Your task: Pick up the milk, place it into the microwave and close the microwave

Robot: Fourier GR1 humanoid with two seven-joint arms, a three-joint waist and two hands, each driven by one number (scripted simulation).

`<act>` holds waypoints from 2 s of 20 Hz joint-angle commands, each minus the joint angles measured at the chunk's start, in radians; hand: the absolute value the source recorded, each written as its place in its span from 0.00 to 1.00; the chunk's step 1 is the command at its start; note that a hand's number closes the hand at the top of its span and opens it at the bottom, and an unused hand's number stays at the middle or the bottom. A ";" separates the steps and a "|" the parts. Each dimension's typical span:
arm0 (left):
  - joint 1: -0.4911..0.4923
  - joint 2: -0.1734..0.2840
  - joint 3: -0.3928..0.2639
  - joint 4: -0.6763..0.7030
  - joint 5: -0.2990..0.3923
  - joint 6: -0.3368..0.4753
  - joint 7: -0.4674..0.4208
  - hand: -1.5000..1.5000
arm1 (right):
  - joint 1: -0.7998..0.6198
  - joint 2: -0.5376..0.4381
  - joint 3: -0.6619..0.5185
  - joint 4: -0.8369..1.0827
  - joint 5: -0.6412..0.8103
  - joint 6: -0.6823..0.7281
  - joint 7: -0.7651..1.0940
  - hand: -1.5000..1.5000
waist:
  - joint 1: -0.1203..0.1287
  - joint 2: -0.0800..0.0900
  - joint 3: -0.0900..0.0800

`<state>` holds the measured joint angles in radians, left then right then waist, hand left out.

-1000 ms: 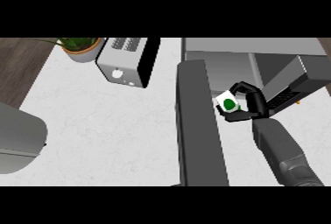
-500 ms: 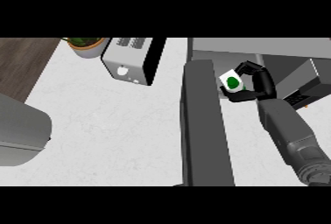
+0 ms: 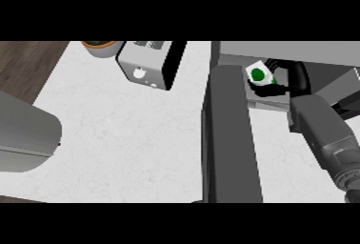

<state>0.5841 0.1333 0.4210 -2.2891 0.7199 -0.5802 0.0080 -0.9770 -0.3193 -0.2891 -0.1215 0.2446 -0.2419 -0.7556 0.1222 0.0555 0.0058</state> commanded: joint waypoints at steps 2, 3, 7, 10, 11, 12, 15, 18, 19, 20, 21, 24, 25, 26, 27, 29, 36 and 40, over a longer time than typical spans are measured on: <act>-0.038 0.031 -0.001 -0.004 0.020 0.008 0.016 0.00 | -0.034 -0.018 -0.006 0.015 0.005 -0.068 0.044 1.00 | 0.022 0.017 0.002; -0.020 0.019 -0.007 0.007 0.023 -0.005 0.013 0.00 | -0.037 -0.038 -0.003 0.020 0.009 -0.053 0.052 1.00 | 0.031 0.015 0.001; -0.049 0.027 -0.004 0.010 0.021 0.011 0.015 0.00 | -0.043 -0.064 -0.016 0.019 0.001 -0.072 0.053 1.00 | 0.042 0.034 0.004; -0.061 0.043 -0.002 0.002 0.020 0.011 0.023 0.00 | -0.056 -0.084 -0.018 0.019 0.002 -0.080 0.061 1.00 | 0.045 0.033 0.005; -0.070 0.055 0.008 0.024 0.022 0.002 0.018 0.00 | -0.071 -0.098 -0.019 0.019 0.003 -0.086 0.078 1.00 | 0.053 0.038 0.003; -0.078 0.048 0.015 0.032 0.024 0.015 0.013 0.00 | -0.058 -0.080 -0.025 0.021 -0.003 -0.099 0.066 1.00 | 0.052 0.038 0.004; -0.081 0.051 -0.002 0.016 0.025 0.017 0.026 0.00 | -0.074 -0.106 -0.020 0.024 0.004 -0.082 0.079 1.00 | 0.060 0.040 0.005; -0.096 0.069 0.013 0.022 0.023 0.012 0.024 0.00 | -0.072 -0.116 -0.030 0.024 -0.003 -0.088 0.075 1.00 | 0.065 0.042 0.006; -0.096 0.065 0.000 0.022 0.021 0.018 0.033 0.00 | -0.069 -0.116 -0.030 0.022 -0.002 -0.089 0.065 1.00 | 0.067 0.051 0.007; -0.100 0.058 -0.003 0.023 0.016 0.025 0.032 0.00 | -0.072 -0.094 -0.034 0.022 -0.006 -0.106 0.063 1.00 | 0.068 0.045 0.006; -0.097 0.060 -0.003 0.032 0.010 0.013 0.029 0.00 | -0.077 -0.122 -0.035 0.023 -0.006 -0.088 0.072 1.00 | 0.072 0.048 0.006; -0.110 0.069 0.015 0.022 -0.002 0.026 0.029 0.00 | -0.061 -0.116 -0.025 0.030 0.006 -0.099 0.060 1.00 | 0.075 0.047 0.007; -0.123 0.074 0.026 0.040 -0.004 0.028 0.023 0.00 | -0.069 -0.116 -0.029 0.030 0.003 -0.100 0.066 1.00 | 0.078 0.052 0.006; -0.121 0.085 0.024 0.036 -0.008 0.021 0.031 0.00 | -0.077 -0.129 -0.034 0.029 -0.001 -0.099 0.074 1.00 | 0.082 0.056 0.007; -0.125 0.075 0.016 0.041 -0.011 0.025 0.028 0.00 | -0.076 -0.115 -0.034 0.030 -0.002 -0.106 0.071 1.00 | 0.080 0.052 0.006; -0.124 0.081 0.015 0.047 -0.022 0.013 0.028 0.00 | -0.070 -0.118 -0.038 0.032 -0.004 -0.098 0.065 1.00 | 0.085 0.056 0.007; -0.148 0.103 0.017 0.053 -0.032 0.016 0.039 0.00 | -0.058 -0.174 0.031 0.054 0.079 -0.277 0.117 1.00 | 0.097 0.069 -0.003; -0.163 0.095 0.009 0.066 -0.052 0.026 0.040 0.00 | -0.130 -0.061 -0.073 0.010 -0.041 -0.018 0.034 0.00 | 0.094 0.048 0.009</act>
<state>0.4319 0.2282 0.4339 -2.2263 0.6833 -0.5588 0.0454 -1.0802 -0.4235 -0.3432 -0.1002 0.2261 -0.3249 -0.6957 0.2088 0.1095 0.0133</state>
